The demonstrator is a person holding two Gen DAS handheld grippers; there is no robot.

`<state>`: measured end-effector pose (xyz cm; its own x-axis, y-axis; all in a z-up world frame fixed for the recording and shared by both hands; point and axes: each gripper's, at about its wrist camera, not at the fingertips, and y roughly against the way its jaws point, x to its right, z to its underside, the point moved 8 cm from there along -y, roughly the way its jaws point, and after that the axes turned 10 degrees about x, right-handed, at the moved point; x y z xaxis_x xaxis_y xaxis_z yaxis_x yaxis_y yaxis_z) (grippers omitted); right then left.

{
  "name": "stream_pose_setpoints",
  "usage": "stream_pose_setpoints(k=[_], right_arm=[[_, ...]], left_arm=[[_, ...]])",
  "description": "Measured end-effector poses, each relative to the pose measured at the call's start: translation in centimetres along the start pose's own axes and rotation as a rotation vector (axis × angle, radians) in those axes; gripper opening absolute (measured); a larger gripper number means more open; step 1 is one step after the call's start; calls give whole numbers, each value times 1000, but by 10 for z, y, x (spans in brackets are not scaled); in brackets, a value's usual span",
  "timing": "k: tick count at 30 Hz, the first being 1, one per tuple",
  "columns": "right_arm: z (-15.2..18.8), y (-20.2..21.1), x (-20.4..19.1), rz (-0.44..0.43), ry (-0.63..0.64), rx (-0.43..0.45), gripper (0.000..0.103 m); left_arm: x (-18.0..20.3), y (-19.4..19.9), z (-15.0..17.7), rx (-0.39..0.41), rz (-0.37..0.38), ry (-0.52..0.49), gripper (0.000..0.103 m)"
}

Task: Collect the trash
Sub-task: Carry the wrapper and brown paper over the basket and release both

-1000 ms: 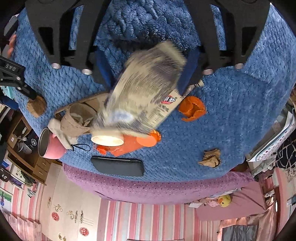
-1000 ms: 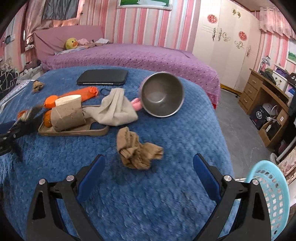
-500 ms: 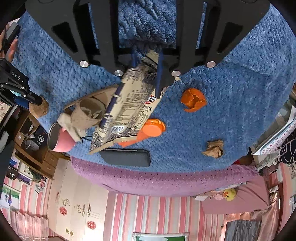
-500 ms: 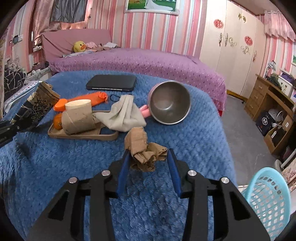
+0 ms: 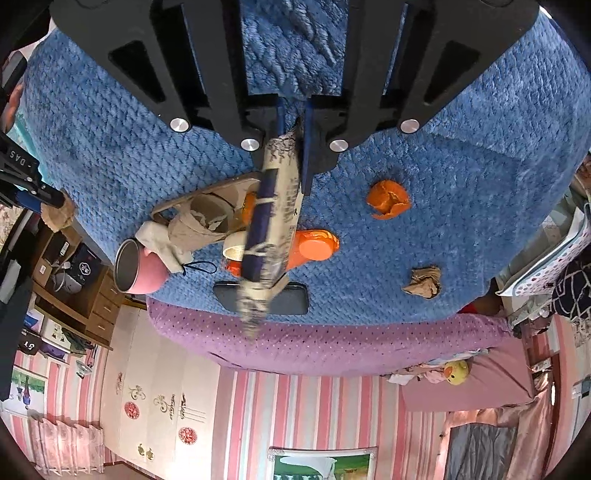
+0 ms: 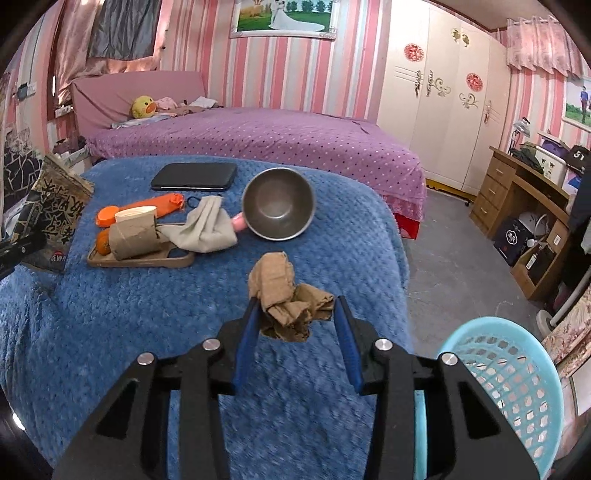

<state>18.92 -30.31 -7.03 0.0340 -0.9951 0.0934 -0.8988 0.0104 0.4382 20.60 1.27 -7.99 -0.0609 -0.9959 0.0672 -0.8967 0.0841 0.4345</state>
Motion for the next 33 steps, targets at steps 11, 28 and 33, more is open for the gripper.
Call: stream_pose_setpoints(k=[11,28,33], right_arm=[[5,20,29,24,-7,19,41],[27,62,148,200,-60,31,41],[41,73,193,254,-106,23,41]], left_arm=[[39,22,-7,42,20,-52,3],[182,32,-3,47,200,-90,3],[239,35,6,41,273,-127,3]])
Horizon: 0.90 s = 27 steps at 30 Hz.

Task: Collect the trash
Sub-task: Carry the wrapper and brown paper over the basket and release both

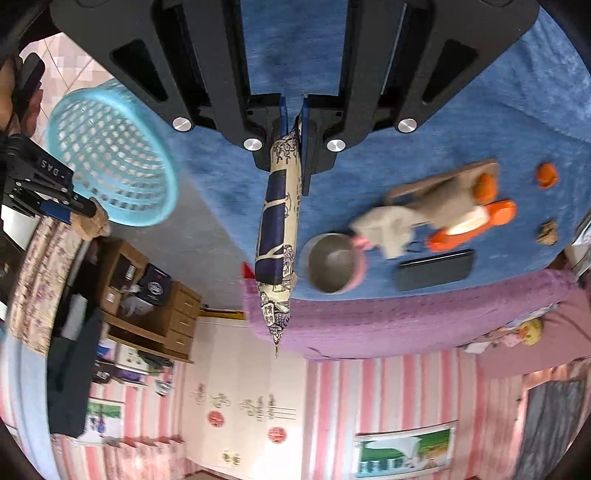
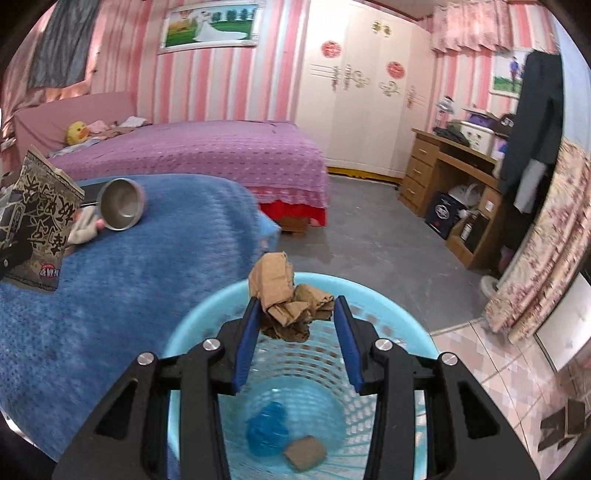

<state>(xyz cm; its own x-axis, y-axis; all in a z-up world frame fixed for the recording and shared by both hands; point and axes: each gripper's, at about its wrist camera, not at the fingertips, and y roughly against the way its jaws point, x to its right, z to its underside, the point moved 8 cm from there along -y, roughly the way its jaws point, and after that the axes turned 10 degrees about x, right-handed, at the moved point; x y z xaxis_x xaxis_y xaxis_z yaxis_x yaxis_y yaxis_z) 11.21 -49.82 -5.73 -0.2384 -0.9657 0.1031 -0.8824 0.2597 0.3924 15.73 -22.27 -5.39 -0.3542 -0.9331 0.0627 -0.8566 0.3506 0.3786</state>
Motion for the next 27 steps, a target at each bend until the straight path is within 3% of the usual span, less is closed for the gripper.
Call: stream_pose_setpoints(k=[8,15,27], right_arm=[[21,-2,62,40,-68,-22,41],[35,-2,93,69,-115,-38,41],[42,-10,109,76,-174,-45,41]], left_arm=[[74,-21,11,-39,102,-33,3],[129,-33,19,-57,178,-66,3],[169,-46,23,-80,239,-57,3]])
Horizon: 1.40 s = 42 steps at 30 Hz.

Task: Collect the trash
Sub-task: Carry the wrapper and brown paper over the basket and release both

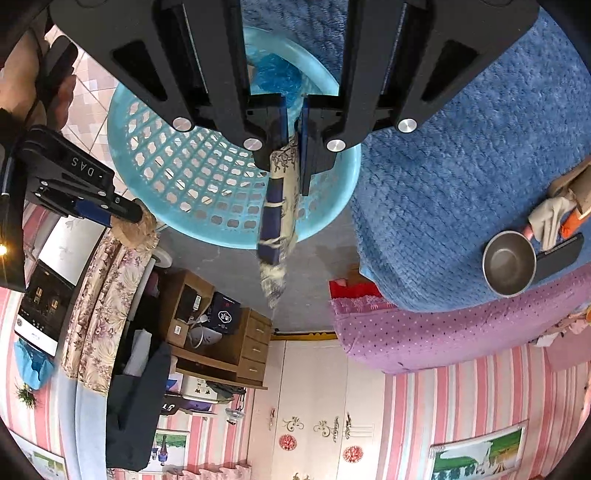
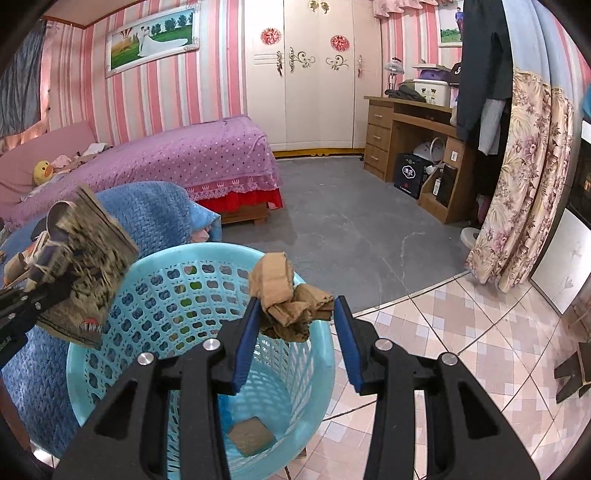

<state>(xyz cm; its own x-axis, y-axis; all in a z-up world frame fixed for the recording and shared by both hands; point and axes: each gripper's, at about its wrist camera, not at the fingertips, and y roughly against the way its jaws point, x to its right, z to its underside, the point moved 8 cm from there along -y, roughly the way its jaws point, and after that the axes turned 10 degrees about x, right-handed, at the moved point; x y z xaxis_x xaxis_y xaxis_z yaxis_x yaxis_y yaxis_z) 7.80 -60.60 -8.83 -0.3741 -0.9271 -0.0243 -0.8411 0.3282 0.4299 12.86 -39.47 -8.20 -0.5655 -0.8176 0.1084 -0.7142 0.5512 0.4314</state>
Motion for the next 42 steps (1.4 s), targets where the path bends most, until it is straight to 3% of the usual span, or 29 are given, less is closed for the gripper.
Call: stream_pose_setpoints(k=[5,6,8,9,10,16,24,36,42], right_arm=[[-1,0,-1,2,2,1,41],[0,0,-2,2,2,0,41],[0,0,-3,4,4,-2,41],[0,0,-3,4,5,-3,41],[0,0,-3,5,6,-3,41],[1,0,-4,5,13,-6,41],[-1,-2,-12,1,26,-8,43],[-2,-3,-14,-1,18,-13,43],[-1,-3,-10,4,6,-17,43]], left_arm=[[-6,-5,2,-7,-25,-24,4],[-9,-6,2,-9,-32,-24,9],[-16,-6,2,-8,-56,-27,33],[-21,-5,1,1,-79,-29,53],[-26,-3,-1,14,-104,-31,63],[-54,2,-8,34,-198,-39,88],[-72,8,-8,39,-234,-39,97],[-49,12,-9,28,-80,47,97],[-46,1,1,-27,-107,-1,96]])
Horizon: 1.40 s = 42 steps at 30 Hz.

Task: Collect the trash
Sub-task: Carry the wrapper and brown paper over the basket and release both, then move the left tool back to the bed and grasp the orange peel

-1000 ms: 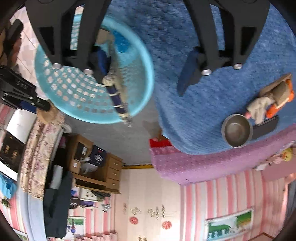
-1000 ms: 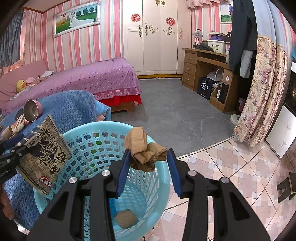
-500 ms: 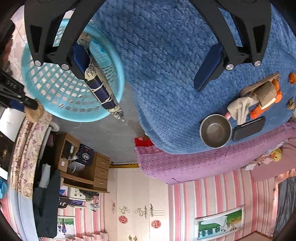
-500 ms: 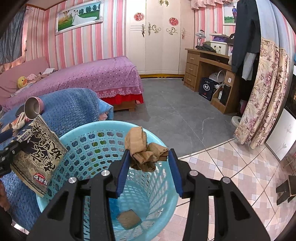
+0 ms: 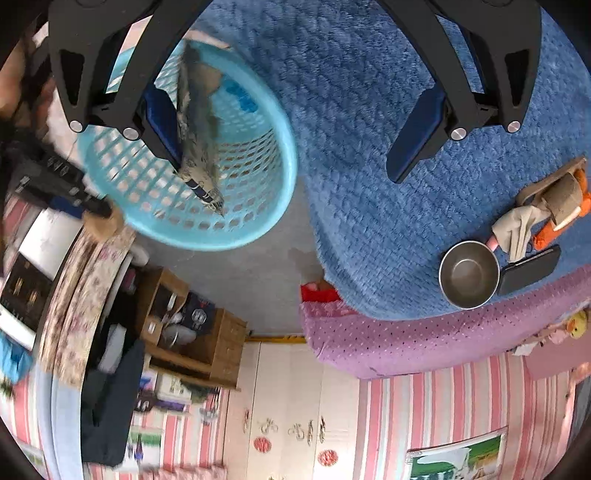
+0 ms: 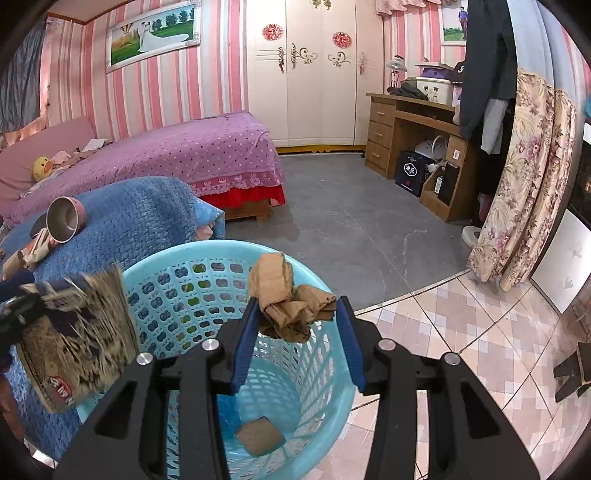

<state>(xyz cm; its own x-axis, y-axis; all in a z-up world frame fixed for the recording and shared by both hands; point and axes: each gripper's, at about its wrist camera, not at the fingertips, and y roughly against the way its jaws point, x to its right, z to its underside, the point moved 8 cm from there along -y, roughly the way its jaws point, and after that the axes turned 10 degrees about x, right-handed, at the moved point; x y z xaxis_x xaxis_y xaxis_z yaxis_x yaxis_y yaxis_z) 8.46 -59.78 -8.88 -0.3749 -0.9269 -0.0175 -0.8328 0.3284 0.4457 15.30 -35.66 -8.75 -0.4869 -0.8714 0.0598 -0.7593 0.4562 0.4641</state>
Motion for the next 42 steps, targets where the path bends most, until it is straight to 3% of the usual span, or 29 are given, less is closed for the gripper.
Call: stream_pose_setpoints(k=[5,11,21,28,31,35,37,39,42], right_arm=[[0,-1,0,-5,-2,-3,43],[0,-1,-2,-6,0,-1,43],[-1,-1,-2,-9,-7,2,43],[-1,0,-2,-9,-9,3,44],[-1,0,-5,-9,0,6,49],[1,-1,-11,-10,3,-6,66],[1,-1,-14,-7,6,-8,70],[0,1,-17,1,4,-4,83],[-1,3,-25,-9,-6,0,89]], left_arm=[[0,-7,7,-30,-25,-30,96],[-5,-18,-12,15,-49,30,96],[18,-22,24,-106,35,-38,96],[-7,-2,6,-18,-31,-41,97],[-25,4,-1,-3,-58,-7,97],[-48,13,-6,16,-100,6,97],[-59,19,-9,24,-120,15,97],[-71,25,-10,31,-136,23,97],[-90,38,-12,43,-160,32,97]])
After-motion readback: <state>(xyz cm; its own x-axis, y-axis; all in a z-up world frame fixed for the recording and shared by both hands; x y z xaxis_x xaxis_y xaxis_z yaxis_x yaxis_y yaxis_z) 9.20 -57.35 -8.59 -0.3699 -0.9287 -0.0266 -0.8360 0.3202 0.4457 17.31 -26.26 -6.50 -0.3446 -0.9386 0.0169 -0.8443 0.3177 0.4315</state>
